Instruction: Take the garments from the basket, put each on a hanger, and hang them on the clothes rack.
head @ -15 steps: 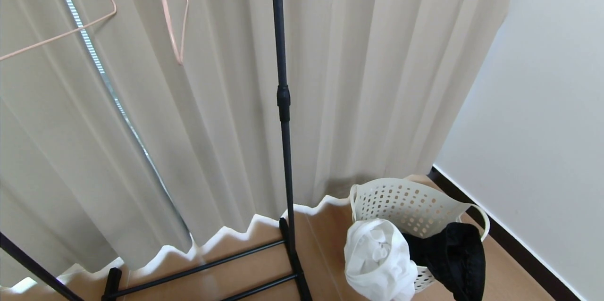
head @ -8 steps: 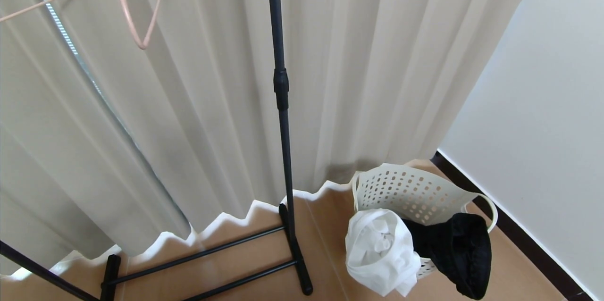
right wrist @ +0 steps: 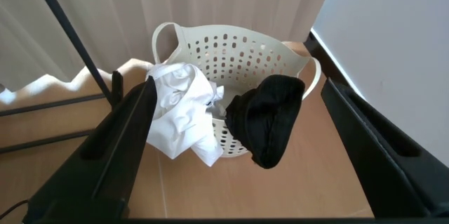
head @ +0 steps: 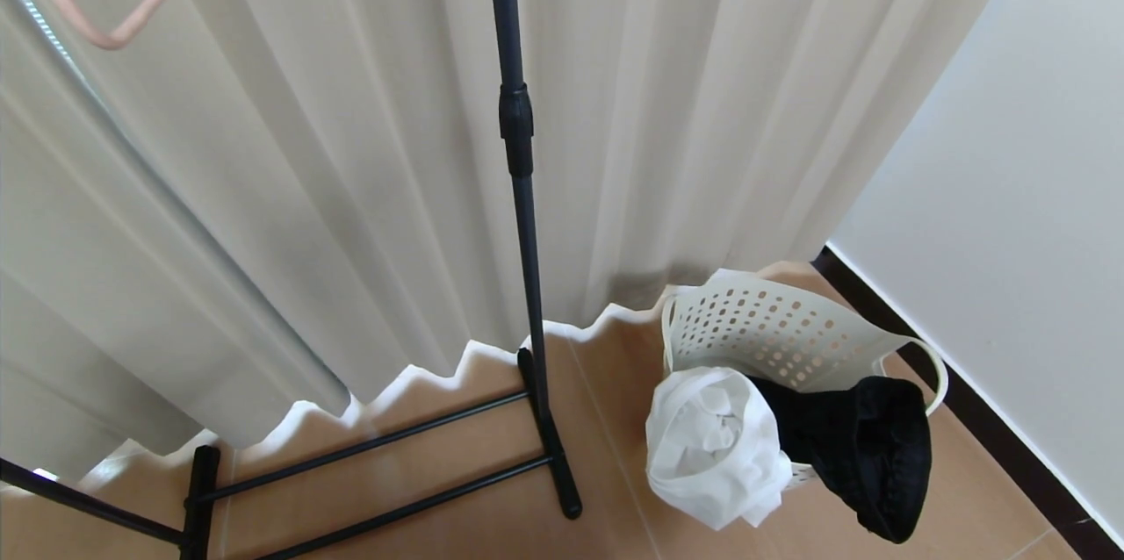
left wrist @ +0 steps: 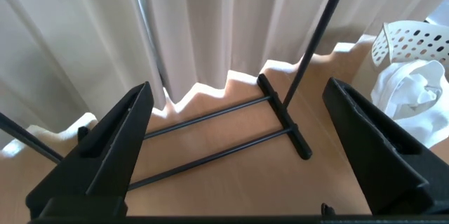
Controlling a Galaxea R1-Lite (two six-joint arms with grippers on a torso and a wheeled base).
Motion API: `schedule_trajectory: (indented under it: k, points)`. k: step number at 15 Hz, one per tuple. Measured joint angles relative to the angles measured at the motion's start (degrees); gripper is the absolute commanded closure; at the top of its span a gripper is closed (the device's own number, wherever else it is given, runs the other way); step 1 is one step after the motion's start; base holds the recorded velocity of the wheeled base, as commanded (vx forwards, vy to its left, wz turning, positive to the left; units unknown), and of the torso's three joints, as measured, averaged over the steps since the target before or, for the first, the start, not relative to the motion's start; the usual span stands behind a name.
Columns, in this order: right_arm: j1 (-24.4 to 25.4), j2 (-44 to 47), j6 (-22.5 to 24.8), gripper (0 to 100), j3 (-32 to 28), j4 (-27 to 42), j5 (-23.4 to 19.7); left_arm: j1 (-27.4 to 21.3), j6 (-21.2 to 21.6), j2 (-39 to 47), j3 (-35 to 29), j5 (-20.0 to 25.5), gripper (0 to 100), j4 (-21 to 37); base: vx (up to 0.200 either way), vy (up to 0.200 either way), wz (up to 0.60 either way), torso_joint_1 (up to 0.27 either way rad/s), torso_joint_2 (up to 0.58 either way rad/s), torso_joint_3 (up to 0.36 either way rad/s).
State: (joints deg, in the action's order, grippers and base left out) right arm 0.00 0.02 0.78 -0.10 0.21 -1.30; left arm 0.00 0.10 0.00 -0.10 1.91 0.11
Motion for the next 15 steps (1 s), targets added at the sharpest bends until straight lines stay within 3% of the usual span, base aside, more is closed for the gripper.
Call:
schedule_trajectory:
  k: [15]
  points:
    - [0.0,0.46,0.63,0,-0.12,1.23,0.18,0.0,-0.15,0.0,0.02,-0.04,0,-0.13,0.0,0.0,0.0,0.002,0.0,-0.174]
